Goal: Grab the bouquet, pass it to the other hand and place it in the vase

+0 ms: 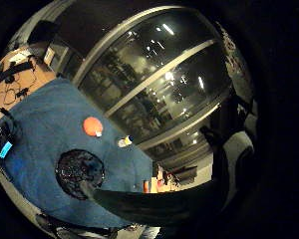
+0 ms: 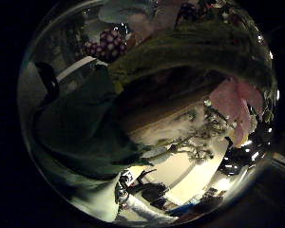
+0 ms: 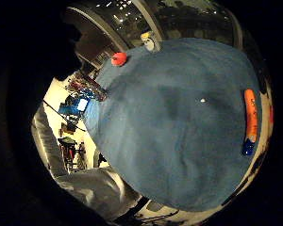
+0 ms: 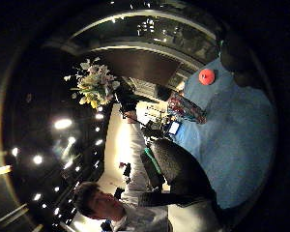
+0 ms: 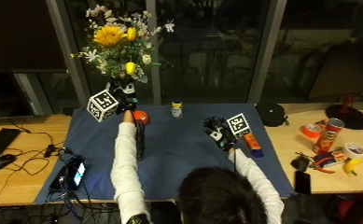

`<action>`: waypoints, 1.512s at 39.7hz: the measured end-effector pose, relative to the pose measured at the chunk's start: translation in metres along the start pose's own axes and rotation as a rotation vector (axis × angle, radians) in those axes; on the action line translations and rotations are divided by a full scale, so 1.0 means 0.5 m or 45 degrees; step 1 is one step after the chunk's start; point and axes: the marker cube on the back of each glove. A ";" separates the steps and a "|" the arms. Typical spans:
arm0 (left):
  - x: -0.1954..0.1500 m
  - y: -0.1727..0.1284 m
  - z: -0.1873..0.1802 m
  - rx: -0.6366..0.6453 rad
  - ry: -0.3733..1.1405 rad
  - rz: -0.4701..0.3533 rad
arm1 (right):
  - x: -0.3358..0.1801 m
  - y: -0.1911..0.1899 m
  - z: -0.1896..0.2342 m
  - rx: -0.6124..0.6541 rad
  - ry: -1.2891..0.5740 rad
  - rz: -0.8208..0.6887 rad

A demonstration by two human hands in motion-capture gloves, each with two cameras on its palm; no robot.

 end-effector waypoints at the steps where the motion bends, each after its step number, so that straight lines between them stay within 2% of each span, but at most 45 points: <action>1: -0.002 -0.001 0.000 0.008 -0.004 0.002 | -0.005 0.002 -0.001 0.012 0.029 0.019; 4: -0.011 -0.003 -0.001 0.024 -0.018 0.010 | -0.016 0.005 0.000 0.008 0.036 0.025; 9: -0.027 -0.007 0.000 0.036 -0.043 0.023 | -0.060 0.021 0.001 -0.007 -0.002 -0.139; 12: -0.041 -0.011 0.005 0.030 -0.055 0.026 | -0.023 0.016 0.013 -0.069 -0.093 -0.049; 15: -0.047 -0.009 0.008 0.022 -0.047 0.014 | -0.002 0.011 0.016 -0.073 -0.071 -0.027; 17: -0.049 -0.008 0.011 0.019 -0.033 0.009 | -0.004 0.008 0.018 -0.073 -0.064 -0.123; 20: -0.060 -0.009 0.017 -0.004 -0.002 -0.001 | -0.017 -0.006 0.024 -0.071 -0.121 -0.425; 21: -0.064 -0.010 0.020 -0.016 0.013 -0.007 | -0.033 -0.002 0.024 -0.070 -0.138 -0.448; 23: -0.070 -0.011 0.024 -0.039 0.046 -0.019 | -0.058 0.016 0.024 -0.077 -0.141 -0.316; 26: -0.083 -0.010 0.028 -0.067 0.087 -0.041 | -0.025 0.017 0.026 -0.067 -0.065 -0.107; 33: -0.169 -0.002 0.055 -0.202 0.140 -0.061 | 0.017 0.015 0.039 -0.095 -0.033 0.029; 36: -0.220 0.031 0.048 -0.389 0.101 -0.085 | 0.006 0.031 0.038 -0.094 0.011 0.025; 40: -0.385 0.138 -0.005 -0.844 -0.143 -0.207 | 0.014 0.068 0.038 -0.112 0.075 -0.052; 42: -0.470 0.190 -0.042 -0.958 -0.272 -0.261 | 0.038 0.083 0.039 -0.127 0.097 -0.086; 44: -0.511 0.239 -0.088 -0.980 -0.348 -0.260 | 0.066 0.099 0.038 -0.133 0.125 -0.089; 47: -0.532 0.284 -0.140 -0.963 -0.359 -0.260 | 0.096 0.118 0.040 -0.131 0.106 -0.091; 51: -0.580 0.301 -0.167 -1.012 -0.327 -0.321 | 0.119 0.155 0.052 -0.147 -0.034 0.026; 55: -0.545 0.313 -0.208 -1.036 -0.322 -0.320 | 0.158 0.164 0.056 -0.109 0.031 -0.085; 60: -0.508 0.306 -0.243 -1.074 -0.342 -0.257 | 0.165 0.194 0.085 -0.133 -0.076 0.196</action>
